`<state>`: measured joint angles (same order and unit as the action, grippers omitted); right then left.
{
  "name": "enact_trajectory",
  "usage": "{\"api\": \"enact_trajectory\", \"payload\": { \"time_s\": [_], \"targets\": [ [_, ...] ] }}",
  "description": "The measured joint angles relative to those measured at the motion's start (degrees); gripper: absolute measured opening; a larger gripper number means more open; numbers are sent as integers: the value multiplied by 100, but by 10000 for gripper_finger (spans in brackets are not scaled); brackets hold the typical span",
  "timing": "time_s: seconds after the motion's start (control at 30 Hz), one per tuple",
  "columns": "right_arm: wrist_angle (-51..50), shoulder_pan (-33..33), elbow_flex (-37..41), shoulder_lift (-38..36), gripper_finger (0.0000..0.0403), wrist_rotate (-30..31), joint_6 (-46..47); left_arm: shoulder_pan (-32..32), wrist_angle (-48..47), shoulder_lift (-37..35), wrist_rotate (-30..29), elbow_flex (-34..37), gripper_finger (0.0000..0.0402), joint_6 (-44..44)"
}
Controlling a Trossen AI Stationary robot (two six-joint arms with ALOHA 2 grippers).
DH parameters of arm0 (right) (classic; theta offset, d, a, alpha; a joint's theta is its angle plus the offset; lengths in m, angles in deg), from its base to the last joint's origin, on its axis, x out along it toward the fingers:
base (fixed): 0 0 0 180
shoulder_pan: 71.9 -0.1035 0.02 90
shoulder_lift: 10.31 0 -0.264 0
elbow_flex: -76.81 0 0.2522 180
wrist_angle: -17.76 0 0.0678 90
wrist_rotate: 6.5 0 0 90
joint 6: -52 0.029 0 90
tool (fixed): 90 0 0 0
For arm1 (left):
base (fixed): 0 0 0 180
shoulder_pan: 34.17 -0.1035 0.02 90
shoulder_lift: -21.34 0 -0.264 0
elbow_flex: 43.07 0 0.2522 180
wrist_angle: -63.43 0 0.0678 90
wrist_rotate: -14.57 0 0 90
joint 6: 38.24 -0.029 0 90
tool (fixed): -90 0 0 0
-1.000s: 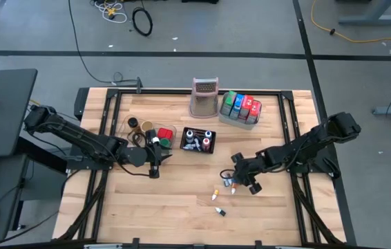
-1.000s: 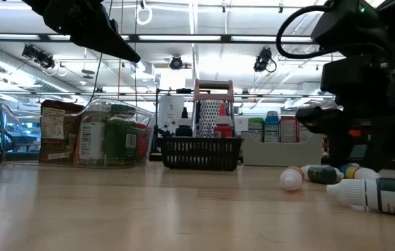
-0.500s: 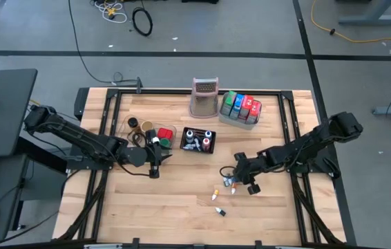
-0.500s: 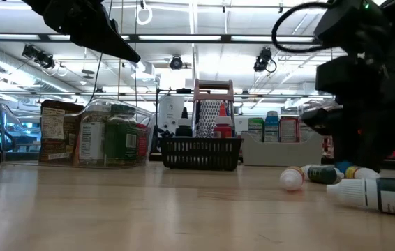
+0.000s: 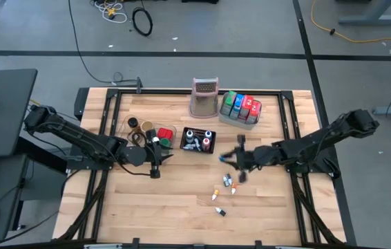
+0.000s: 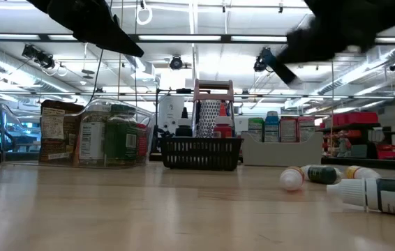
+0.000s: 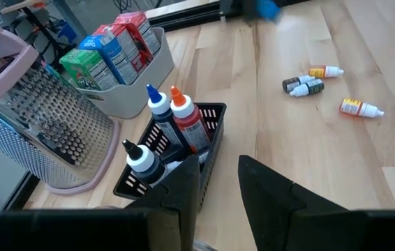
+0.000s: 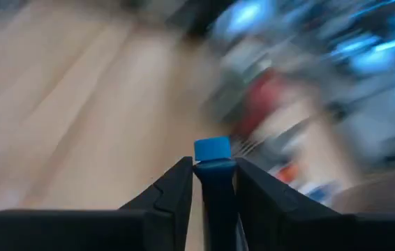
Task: Pick & Place Kitchen Items
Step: Put the small blue food coloring bottle into the black bin
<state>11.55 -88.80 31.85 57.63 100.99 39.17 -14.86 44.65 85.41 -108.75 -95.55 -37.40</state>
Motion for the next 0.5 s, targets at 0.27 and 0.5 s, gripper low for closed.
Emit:
{"api": "enact_trajectory", "payload": {
  "time_s": [0.27,0.5],
  "targets": [
    [3792,414,-17,969,109,622,0,0,110,-1,0,0,110,-278],
    [5163,800,-229,2425,109,-129,336,0,206,0,-2,0,110,-315]
  ]
}}
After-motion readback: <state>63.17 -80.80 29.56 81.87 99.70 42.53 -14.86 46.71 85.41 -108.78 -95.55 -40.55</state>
